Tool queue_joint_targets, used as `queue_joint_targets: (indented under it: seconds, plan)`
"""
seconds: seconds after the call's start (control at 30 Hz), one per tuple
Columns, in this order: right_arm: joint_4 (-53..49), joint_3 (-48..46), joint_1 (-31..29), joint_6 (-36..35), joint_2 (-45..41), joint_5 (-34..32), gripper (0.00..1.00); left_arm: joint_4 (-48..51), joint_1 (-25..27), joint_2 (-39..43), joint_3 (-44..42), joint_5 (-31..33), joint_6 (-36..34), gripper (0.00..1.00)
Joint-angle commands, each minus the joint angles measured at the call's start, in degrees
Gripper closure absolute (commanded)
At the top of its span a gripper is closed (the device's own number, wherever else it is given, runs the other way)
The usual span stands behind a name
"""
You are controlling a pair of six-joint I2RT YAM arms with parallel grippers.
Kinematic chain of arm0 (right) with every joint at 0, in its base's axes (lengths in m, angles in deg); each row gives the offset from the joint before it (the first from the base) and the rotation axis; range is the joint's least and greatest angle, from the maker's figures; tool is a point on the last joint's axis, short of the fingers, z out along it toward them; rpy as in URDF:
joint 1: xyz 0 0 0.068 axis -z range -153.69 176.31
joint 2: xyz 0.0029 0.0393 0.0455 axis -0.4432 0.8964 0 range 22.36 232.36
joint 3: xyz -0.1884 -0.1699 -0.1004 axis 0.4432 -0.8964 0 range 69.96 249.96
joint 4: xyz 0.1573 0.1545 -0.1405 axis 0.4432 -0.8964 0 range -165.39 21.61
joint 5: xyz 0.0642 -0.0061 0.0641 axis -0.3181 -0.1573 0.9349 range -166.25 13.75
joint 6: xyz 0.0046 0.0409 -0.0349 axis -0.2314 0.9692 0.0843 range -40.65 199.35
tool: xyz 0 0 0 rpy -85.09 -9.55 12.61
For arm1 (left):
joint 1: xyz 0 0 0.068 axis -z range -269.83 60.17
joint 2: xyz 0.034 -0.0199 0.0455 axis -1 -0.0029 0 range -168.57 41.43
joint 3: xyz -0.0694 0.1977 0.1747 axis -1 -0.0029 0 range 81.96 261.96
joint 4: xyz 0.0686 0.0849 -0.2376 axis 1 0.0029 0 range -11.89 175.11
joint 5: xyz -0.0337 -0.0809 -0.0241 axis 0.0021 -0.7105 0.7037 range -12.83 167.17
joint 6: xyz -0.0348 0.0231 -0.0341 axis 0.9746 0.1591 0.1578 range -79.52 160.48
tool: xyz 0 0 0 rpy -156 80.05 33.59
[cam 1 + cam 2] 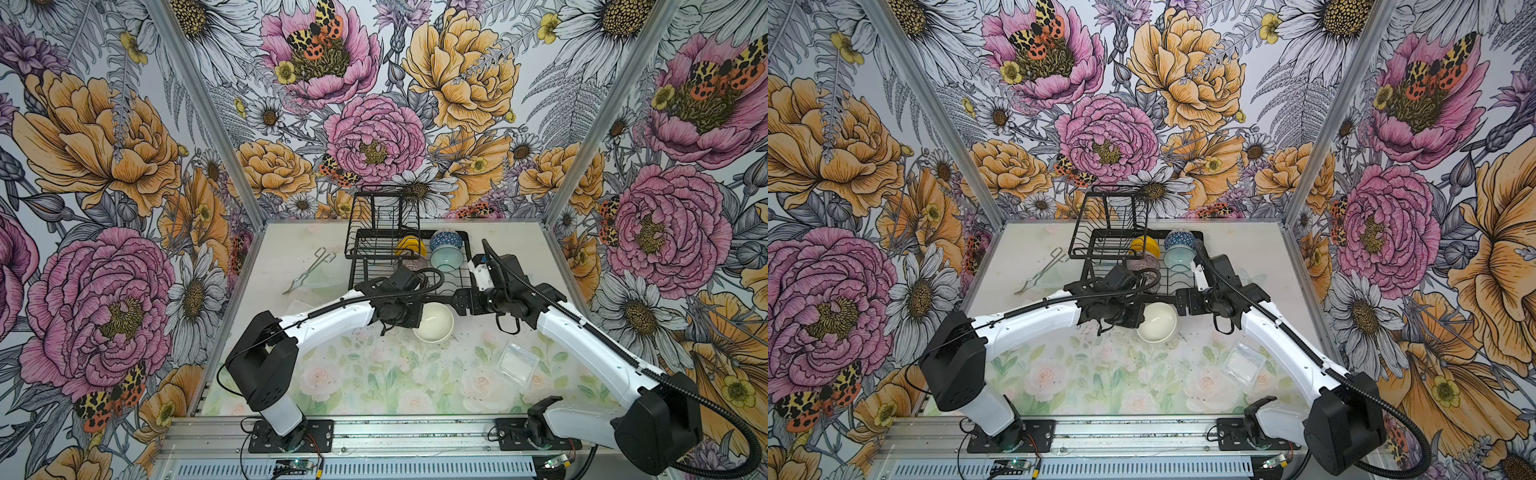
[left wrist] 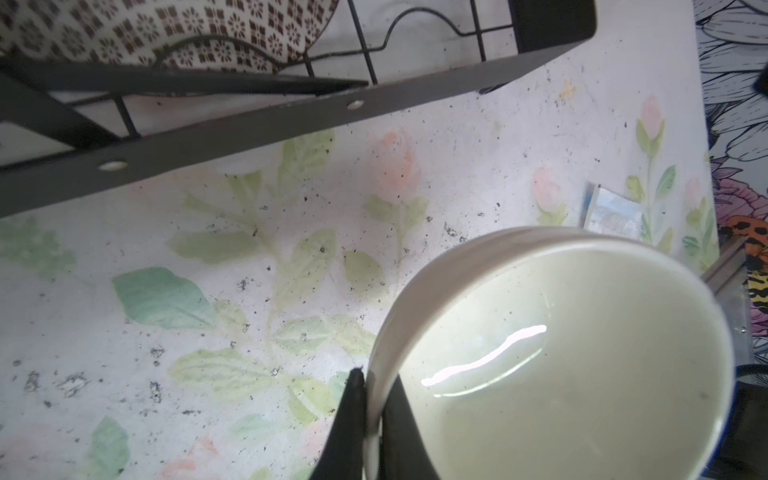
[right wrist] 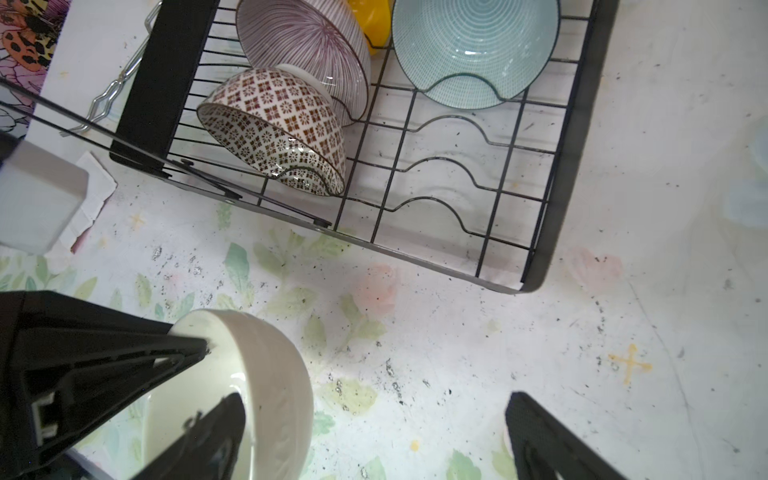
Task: Load the bowls into the dish rack
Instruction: 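Grip the cream bowl rim with the left gripper and tilt it up, then bring the right gripper to the cream bowl rim held by the left gripper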
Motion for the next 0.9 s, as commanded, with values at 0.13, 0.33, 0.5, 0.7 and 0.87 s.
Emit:
queue_joint_targets:
  seconds: [0.13,0.33,0.5,0.7,0.87]
  plan:
    - [0.2,3.5,-0.8,-0.4,-0.9,5.3,0.05,-0.2,-0.8,1.0,4.2,3.0,-2.2,1.00]
    - [0.1,3.7,-1.2,-0.3,0.6,5.7,0.21,-0.1,-1.6,1.2,5.2,3.1,-3.1,1.00]
    - [0.2,4.2,-2.0,-0.2,2.3,5.5,0.30,-0.1,-2.0,1.2,5.5,3.3,-3.4,1.00]
    - [0.4,5.0,-3.6,0.3,4.8,5.2,0.34,-0.1,-2.0,1.0,5.7,3.1,-3.4,1.00]
    - [0.6,5.5,-4.8,0.5,6.5,5.0,0.40,-0.2,-2.0,1.0,5.5,3.2,-3.6,1.00]
